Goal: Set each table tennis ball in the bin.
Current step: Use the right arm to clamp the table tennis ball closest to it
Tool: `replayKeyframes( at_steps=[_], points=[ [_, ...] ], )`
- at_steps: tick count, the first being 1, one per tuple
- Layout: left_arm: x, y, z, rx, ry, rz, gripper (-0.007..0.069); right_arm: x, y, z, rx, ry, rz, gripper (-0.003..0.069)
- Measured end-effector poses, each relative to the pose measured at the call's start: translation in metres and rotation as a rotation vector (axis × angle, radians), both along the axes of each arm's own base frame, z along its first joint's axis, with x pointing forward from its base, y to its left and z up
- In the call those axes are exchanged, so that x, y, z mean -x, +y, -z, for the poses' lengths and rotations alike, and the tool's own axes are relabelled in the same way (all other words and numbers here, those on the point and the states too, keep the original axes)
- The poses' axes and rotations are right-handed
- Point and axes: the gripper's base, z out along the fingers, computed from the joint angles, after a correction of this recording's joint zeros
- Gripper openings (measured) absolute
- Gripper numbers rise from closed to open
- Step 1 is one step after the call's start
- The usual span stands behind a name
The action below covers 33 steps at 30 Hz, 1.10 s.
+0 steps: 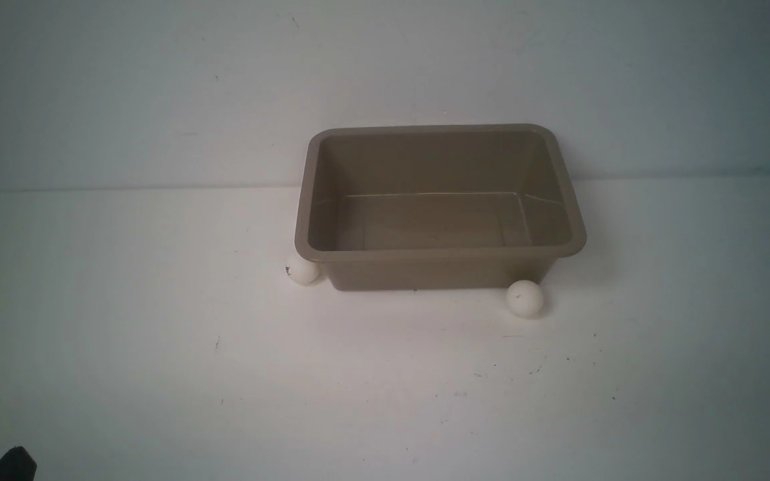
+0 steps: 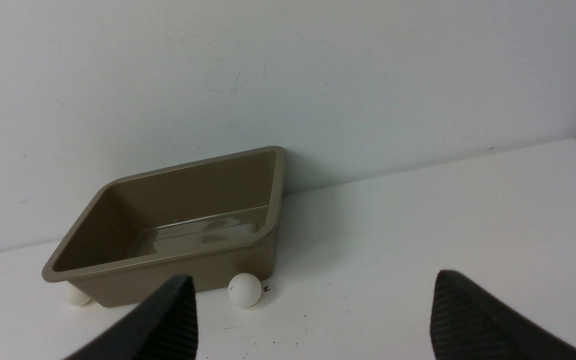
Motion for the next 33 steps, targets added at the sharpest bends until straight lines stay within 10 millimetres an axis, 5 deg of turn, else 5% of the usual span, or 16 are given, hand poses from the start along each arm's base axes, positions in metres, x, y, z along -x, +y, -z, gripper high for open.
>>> replayKeyframes(
  at_steps=[16,33],
  points=[
    [-0.002,0.001,-0.014,0.237,-0.159,-0.046,0.0531,0.000,0.000,0.000,-0.014,0.005,0.001,0.0564],
    [0.012,-0.022,-0.061,0.058,-0.139,0.221,0.0531,0.002,0.020,-0.001,0.131,-0.030,-0.244,0.0564]
  ],
)
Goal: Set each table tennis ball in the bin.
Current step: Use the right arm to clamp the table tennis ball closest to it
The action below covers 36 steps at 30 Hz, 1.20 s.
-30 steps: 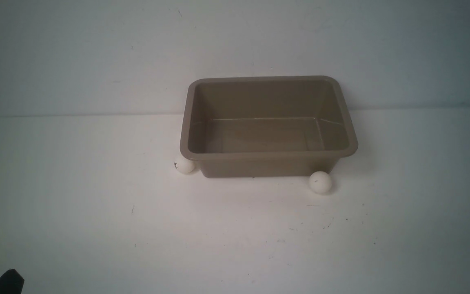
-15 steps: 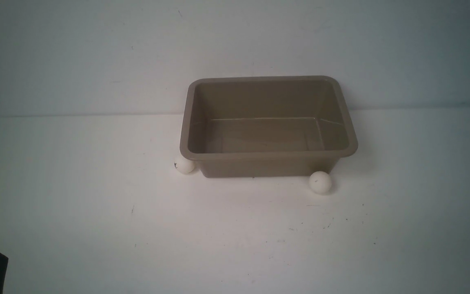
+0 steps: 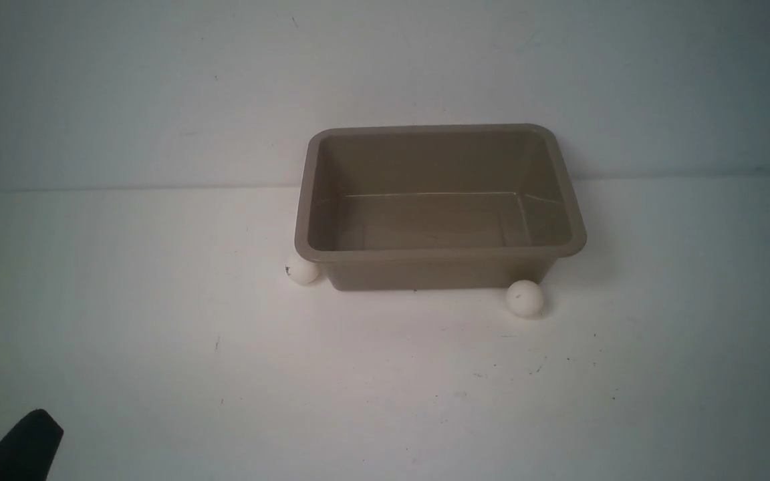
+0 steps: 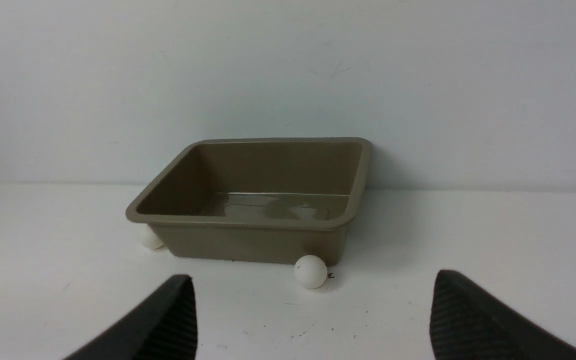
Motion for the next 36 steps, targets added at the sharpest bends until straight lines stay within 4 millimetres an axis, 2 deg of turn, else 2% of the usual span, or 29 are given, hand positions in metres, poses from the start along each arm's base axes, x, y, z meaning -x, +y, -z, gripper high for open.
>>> replayKeyframes(
  at_steps=[7,11,14,18,21,29,36],
  points=[
    [0.020,-0.017,-0.040,-0.124,-0.096,0.175,0.0529,-0.021,0.008,0.000,0.039,0.114,-0.117,0.0564],
    [0.028,-0.020,-0.054,-0.186,-0.109,0.207,0.0491,-0.024,0.013,-0.004,0.053,0.088,-0.185,0.0564],
    [0.026,-0.019,-0.059,-0.269,-0.061,0.206,0.0469,-0.023,0.016,-0.006,0.063,0.057,-0.222,0.0564],
    [0.023,-0.012,-0.058,-0.395,0.006,0.177,0.0458,-0.022,0.018,-0.007,0.064,0.045,-0.248,0.0564],
    [0.021,-0.008,-0.056,-0.420,0.046,0.183,0.0457,-0.022,0.019,-0.008,0.052,0.042,-0.264,0.0564],
    [0.002,-0.007,-0.046,-0.491,0.211,0.327,0.0457,-0.020,0.022,-0.007,0.059,0.043,-0.325,0.0564],
    [-0.003,-0.012,-0.048,-0.482,0.187,0.414,0.0457,-0.044,0.022,-0.008,0.058,0.119,-0.386,0.0564]
  ],
)
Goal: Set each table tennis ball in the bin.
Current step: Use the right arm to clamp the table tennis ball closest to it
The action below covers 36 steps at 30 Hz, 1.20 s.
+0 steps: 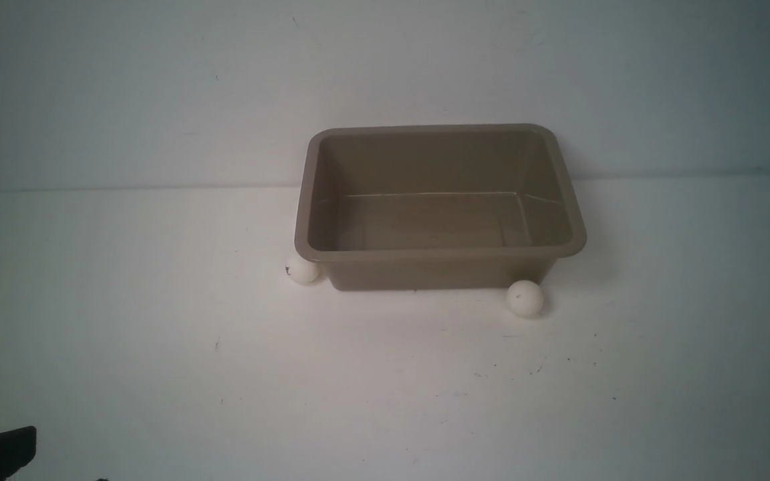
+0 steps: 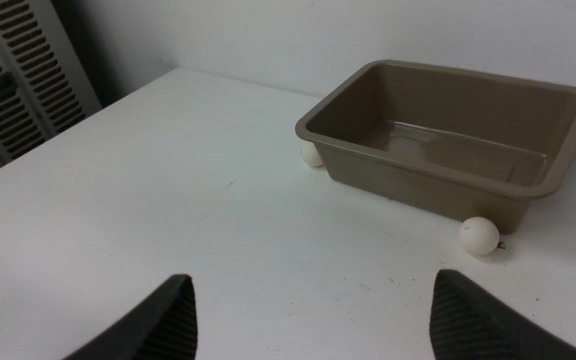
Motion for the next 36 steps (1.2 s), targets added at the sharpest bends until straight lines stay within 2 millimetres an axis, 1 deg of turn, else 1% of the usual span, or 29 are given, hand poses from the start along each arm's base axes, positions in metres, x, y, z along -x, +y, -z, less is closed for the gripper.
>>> replayKeyframes(
  at_steps=[2,6,7,8,9,12,13,14,16,18,19,21,23,25,27,31,34,36],
  points=[
    [0.000,0.000,-0.001,0.002,-0.008,0.011,0.0457,-0.004,0.000,-0.001,0.006,-0.004,-0.011,0.0564],
    [-0.002,-0.002,0.001,-0.028,-0.001,0.056,0.0457,-0.027,0.003,-0.005,0.052,0.031,-0.054,0.0564],
    [-0.002,-0.002,0.001,-0.031,-0.001,0.056,0.0457,-0.029,0.003,-0.004,0.052,0.039,-0.054,0.0564],
    [-0.005,-0.002,0.002,-0.051,0.006,0.050,0.0457,-0.039,0.005,-0.011,0.071,0.058,-0.067,0.0564],
    [-0.008,-0.001,0.002,-0.058,0.010,0.043,0.0457,-0.044,0.006,-0.014,0.077,0.066,-0.071,0.0564],
    [-0.019,-0.001,0.004,-0.095,0.042,0.005,0.0457,-0.073,0.011,-0.030,0.094,0.119,-0.088,0.0564],
    [-0.022,0.000,0.004,-0.110,0.046,-0.004,0.0457,-0.075,0.011,-0.034,0.095,0.115,-0.088,0.0564],
    [-0.030,0.000,0.002,-0.129,0.078,-0.034,0.0457,-0.089,0.014,-0.042,0.110,0.137,-0.099,0.0564],
    [-0.042,0.001,-0.004,-0.148,0.107,-0.084,0.0457,-0.104,0.017,-0.050,0.133,0.157,-0.111,0.0564],
    [-0.052,0.001,-0.011,-0.165,0.121,-0.120,0.0457,-0.116,0.021,-0.053,0.171,0.166,-0.131,0.0564],
    [-0.063,0.000,-0.020,-0.180,0.129,-0.147,0.0457,-0.126,0.024,-0.051,0.219,0.178,-0.150,0.0564],
    [-0.080,-0.002,-0.034,-0.178,0.138,-0.187,0.0457,-0.134,0.028,-0.048,0.293,0.189,-0.170,0.0564],
    [-0.096,-0.007,-0.047,-0.161,0.150,-0.211,0.0457,-0.148,0.030,-0.037,0.344,0.250,-0.159,0.0564],
    [-0.108,-0.010,-0.055,-0.166,0.166,-0.216,0.0457,-0.156,0.031,-0.029,0.356,0.305,-0.138,0.0564],
    [-0.120,-0.015,-0.058,-0.182,0.196,-0.211,0.0457,-0.171,0.032,-0.017,0.364,0.372,-0.099,0.0564],
    [-0.134,-0.025,-0.056,-0.145,0.218,-0.164,0.0457,-0.197,0.036,0.003,0.393,0.409,-0.055,0.0564],
    [-0.136,-0.032,-0.061,-0.088,0.163,-0.122,0.0459,-0.214,0.041,0.018,0.396,0.441,-0.041,0.0564],
    [-0.138,-0.035,-0.066,-0.049,0.122,-0.102,0.0472,-0.229,0.045,0.033,0.402,0.479,-0.033,0.0564]
  ],
)
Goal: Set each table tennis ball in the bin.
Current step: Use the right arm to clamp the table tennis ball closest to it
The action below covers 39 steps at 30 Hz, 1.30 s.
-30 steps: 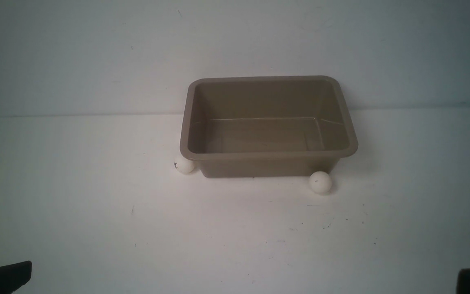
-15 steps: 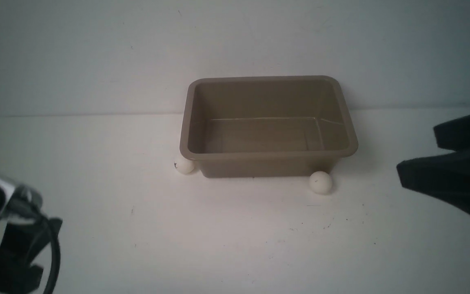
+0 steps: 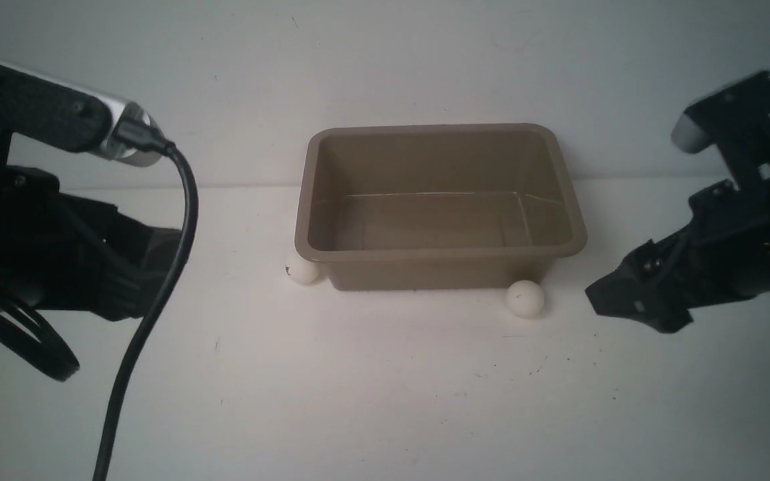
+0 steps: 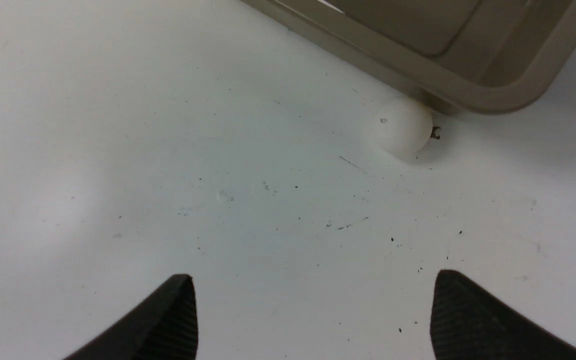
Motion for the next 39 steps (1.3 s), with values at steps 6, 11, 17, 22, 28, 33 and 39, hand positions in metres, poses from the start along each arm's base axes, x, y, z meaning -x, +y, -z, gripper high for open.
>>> replayKeyframes(
  at_steps=[6,11,17,22,28,33,39],
  points=[
    [0.000,-0.002,-0.002,0.004,-0.018,0.021,0.0528,-0.025,0.006,0.031,0.009,0.061,0.045,0.0564],
    [-0.001,-0.001,-0.003,-0.008,-0.039,0.020,0.0535,-0.038,0.009,0.047,0.002,0.064,0.076,0.0564],
    [-0.002,-0.001,-0.003,-0.012,-0.048,0.020,0.0535,-0.057,0.013,0.069,-0.044,0.049,0.147,0.0564],
    [-0.002,-0.001,-0.004,-0.011,-0.050,0.019,0.0535,-0.074,0.017,0.087,-0.103,0.030,0.230,0.0564],
    [-0.003,-0.001,-0.005,-0.005,-0.068,0.016,0.0535,-0.087,0.021,0.115,-0.121,0.053,0.266,0.0564],
    [-0.003,-0.001,-0.006,-0.002,-0.076,0.014,0.0535,-0.097,0.025,0.135,-0.130,0.081,0.269,0.0564],
    [-0.004,-0.001,-0.007,0.003,-0.091,0.011,0.0535,-0.108,0.030,0.137,-0.154,0.065,0.262,0.0545]
  ],
)
